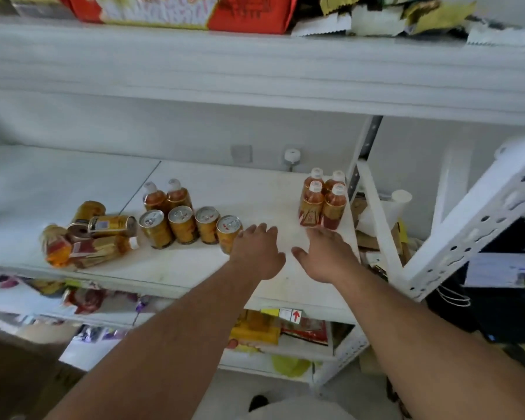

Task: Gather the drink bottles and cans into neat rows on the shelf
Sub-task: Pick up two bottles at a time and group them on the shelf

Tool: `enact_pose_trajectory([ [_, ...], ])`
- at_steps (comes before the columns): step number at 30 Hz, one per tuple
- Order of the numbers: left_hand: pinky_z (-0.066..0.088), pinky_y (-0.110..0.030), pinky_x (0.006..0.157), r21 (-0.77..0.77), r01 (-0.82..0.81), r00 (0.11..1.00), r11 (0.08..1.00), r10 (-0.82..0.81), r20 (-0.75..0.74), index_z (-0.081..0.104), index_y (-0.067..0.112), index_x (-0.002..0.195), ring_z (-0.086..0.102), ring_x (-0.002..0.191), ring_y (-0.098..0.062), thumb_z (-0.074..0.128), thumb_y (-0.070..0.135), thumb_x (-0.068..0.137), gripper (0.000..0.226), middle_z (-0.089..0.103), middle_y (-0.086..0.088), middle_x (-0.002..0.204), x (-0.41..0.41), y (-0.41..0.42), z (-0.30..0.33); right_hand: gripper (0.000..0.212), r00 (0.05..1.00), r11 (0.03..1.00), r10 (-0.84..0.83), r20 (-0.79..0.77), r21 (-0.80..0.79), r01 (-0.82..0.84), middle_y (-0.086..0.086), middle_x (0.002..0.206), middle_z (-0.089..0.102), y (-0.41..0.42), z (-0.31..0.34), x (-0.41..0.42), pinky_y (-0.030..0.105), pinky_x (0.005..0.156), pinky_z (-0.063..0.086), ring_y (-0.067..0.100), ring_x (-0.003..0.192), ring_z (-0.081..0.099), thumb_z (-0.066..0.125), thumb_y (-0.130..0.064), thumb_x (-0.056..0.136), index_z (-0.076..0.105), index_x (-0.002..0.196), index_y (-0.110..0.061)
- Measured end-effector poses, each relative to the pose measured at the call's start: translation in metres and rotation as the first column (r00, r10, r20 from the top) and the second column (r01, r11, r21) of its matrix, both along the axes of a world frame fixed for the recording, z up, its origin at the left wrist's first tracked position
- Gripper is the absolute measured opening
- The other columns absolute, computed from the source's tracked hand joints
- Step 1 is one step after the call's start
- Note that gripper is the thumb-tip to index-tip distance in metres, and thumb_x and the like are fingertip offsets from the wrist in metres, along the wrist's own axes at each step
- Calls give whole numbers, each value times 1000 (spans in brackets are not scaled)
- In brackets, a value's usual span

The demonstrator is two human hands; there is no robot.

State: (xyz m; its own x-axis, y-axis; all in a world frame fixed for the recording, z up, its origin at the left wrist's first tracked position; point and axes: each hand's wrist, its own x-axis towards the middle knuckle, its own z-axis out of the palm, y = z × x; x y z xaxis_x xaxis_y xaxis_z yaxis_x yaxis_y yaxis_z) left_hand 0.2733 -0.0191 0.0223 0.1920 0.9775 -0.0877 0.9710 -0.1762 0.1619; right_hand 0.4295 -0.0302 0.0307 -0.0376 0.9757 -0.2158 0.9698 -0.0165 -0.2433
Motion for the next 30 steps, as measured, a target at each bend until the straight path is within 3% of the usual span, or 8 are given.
enact_pose_trajectory([
  [4, 46, -46, 96, -26, -35, 999, 999, 36, 15, 50, 14, 131, 49, 124, -30, 54, 46, 90, 52, 53, -8, 130, -10, -46, 4, 70, 998, 998, 54, -40, -31, -56, 6, 169, 21, -35, 4, -11, 43, 122, 21, 29, 154, 20, 42, -55, 104, 23, 161, -18],
  [13, 36, -42, 107, -36, -147, 989, 989, 147, 2, 34, 16, 151, 35, 140, -28, 53, 44, 93, 67, 37, -8, 154, -67, -130, 16, 71, 981, 986, 162, -105, -6, -164, 5, 167, 25, -102, 12, -71, 41, 120, 26, 27, 153, 24, 43, -55, 103, 26, 161, -16],
  [17, 37, -42, 108, -10, -182, 983, 983, 182, 9, 33, 17, 152, 34, 141, -27, 53, 45, 94, 68, 37, -7, 154, -106, -146, 21, 71, 975, 979, 202, -95, 20, -201, 6, 166, 27, -119, 19, -110, 42, 119, 28, 28, 152, 25, 44, -55, 103, 27, 160, -16],
  [22, 34, -44, 112, -31, -201, 979, 979, 202, 33, 27, 20, 155, 28, 145, -28, 52, 50, 93, 73, 26, -6, 161, -175, -156, 21, 71, 977, 982, 190, -94, 21, -189, 7, 166, 28, -129, 24, -169, 43, 117, 31, 29, 150, 28, 44, -54, 103, 27, 160, -15],
  [30, 35, -43, 113, -34, -224, 969, 974, 227, 99, 27, 20, 155, 26, 146, -26, 53, 49, 93, 73, 25, -4, 162, -287, -164, 14, 72, 982, 990, 141, -127, -3, -142, 7, 164, 31, -141, 18, -270, 43, 118, 32, 29, 148, 30, 46, -54, 101, 28, 160, -15],
])
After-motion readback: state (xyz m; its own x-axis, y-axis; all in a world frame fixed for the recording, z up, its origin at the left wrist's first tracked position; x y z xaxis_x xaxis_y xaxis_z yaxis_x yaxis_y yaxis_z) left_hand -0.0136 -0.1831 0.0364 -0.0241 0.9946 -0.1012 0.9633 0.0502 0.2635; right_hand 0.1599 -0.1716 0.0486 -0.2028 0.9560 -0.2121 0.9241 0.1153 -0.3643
